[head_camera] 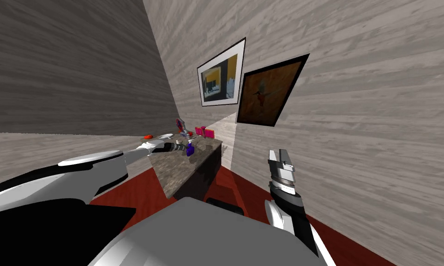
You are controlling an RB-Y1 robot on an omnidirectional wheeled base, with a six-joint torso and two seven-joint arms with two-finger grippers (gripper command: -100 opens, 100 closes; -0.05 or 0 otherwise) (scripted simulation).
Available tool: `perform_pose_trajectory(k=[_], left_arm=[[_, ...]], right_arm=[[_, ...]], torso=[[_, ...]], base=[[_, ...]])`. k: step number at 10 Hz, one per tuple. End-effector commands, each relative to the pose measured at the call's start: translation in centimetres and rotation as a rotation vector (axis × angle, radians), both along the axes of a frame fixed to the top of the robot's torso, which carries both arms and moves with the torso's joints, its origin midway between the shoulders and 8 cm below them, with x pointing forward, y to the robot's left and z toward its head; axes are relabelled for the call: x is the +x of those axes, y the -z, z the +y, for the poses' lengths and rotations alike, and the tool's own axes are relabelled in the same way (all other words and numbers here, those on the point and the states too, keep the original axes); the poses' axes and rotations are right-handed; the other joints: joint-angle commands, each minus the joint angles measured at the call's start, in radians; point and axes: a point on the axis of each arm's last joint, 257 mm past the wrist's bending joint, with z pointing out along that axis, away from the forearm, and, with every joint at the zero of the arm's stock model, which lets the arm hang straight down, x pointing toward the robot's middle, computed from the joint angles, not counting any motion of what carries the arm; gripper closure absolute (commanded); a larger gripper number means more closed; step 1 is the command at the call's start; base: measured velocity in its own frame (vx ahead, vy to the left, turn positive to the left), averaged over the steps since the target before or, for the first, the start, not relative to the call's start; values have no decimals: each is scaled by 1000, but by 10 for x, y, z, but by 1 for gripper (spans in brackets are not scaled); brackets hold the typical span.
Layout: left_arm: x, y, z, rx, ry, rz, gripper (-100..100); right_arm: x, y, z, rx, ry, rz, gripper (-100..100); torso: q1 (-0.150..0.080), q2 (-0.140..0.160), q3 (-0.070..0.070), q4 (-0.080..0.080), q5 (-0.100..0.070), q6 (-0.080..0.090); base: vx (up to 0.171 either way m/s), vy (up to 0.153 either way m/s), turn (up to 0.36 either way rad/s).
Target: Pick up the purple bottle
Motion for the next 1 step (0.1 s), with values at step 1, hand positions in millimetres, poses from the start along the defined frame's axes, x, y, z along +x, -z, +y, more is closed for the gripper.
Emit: perform_pose_trajectory(k=[1], left_arm=[[0, 0, 0, 0, 0, 0, 0]], right_arm=[[0, 0, 0, 0, 0, 0, 0]], torso=[[0, 0, 0, 0, 0, 0]], base=[[0, 0, 0]])
